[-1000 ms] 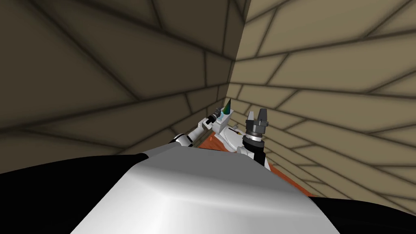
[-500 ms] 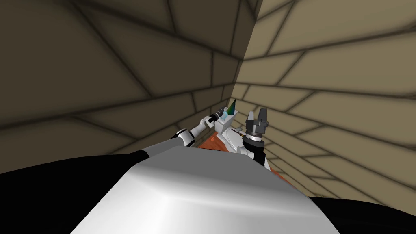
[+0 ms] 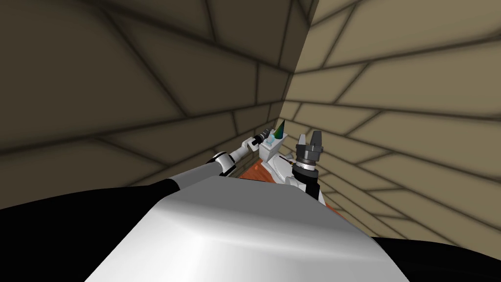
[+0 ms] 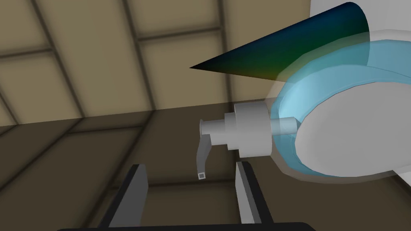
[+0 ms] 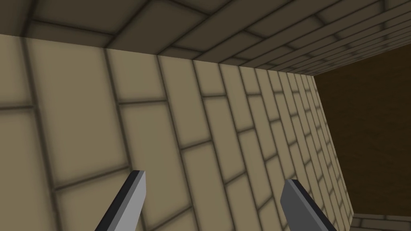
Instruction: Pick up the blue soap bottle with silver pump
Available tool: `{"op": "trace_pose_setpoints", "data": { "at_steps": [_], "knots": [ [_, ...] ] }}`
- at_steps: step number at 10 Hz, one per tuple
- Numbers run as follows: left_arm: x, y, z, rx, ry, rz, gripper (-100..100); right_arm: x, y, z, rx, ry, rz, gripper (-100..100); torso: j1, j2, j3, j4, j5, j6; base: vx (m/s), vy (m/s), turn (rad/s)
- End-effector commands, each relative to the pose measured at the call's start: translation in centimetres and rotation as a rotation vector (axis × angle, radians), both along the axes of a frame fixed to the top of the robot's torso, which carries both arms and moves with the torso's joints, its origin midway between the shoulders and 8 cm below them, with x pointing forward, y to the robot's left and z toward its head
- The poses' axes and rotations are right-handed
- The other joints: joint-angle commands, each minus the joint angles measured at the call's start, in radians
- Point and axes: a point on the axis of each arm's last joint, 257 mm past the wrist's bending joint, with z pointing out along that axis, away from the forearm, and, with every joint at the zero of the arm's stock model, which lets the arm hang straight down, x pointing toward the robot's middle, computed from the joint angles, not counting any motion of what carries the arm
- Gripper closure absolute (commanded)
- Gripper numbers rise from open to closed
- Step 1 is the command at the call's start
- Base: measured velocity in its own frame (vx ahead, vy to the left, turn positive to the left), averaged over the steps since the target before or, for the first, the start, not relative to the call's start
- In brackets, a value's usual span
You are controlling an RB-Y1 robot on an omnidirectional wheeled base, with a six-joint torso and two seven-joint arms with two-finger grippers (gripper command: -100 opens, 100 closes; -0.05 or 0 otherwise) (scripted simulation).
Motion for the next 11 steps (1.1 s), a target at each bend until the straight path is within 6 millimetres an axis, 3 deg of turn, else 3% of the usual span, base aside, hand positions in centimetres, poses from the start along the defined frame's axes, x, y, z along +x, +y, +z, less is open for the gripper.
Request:
{"op": "trace_pose_setpoints", "data": {
  "at_steps": [1, 4, 5, 6, 8, 10, 11],
  "knots": [
    [0.0, 0.0, 0.0, 0.0, 0.0, 0.0, 100, 0.0, 0.0, 0.0, 0.0, 0.0, 0.0, 0, 0.0, 0.0, 0.0, 0.0, 0.0, 0.0, 0.0, 0.0, 0.0],
    [0.0, 0.0, 0.0, 0.0, 0.001, 0.0, 100, 0.0, 0.0, 0.0, 0.0, 0.0, 0.0, 0, 0.0, 0.0, 0.0, 0.0, 0.0, 0.0, 0.0, 0.0, 0.0],
    [0.0, 0.0, 0.0, 0.0, 0.001, 0.0, 0, 0.0, 0.0, 0.0, 0.0, 0.0, 0.0, 0, 0.0, 0.001, 0.001, 0.001, 0.0, 0.0, 0.0, 0.0, 0.0],
    [0.8, 2.4, -0.3, -0.021, 0.012, 0.058, 100, 0.0, 0.0, 0.0, 0.0, 0.0, 0.0, 0, 0.0, 0.001, 0.001, 0.001, 0.0, 0.0, 0.045, -0.02, -0.285],
    [-0.1, 2.8, -1.0, -0.043, 0.022, 0.058, 100, 0.0, 0.0, 0.0, 0.0, 0.0, 0.0, 0, -0.003, -0.002, -0.001, 0.0, -0.001, 0.003, 0.046, -0.011, -0.312],
    [-0.9, 2.8, -0.8, -0.07, 0.022, 0.053, 100, 0.0, 0.0, 0.0, 0.0, 0.0, 0.0, 0, -0.002, 0.001, 0.0, -0.002, -0.001, 0.001, 0.007, -0.001, 0.008],
    [0.2, 5.6, -1.1, -0.076, 0.027, 0.117, 100, 0.0, 0.0, 0.0, 0.0, 0.0, 0.0, 0, -0.001, 0.002, 0.0, -0.002, -0.001, 0.001, 0.03, -0.02, -0.348]
  ]
}}
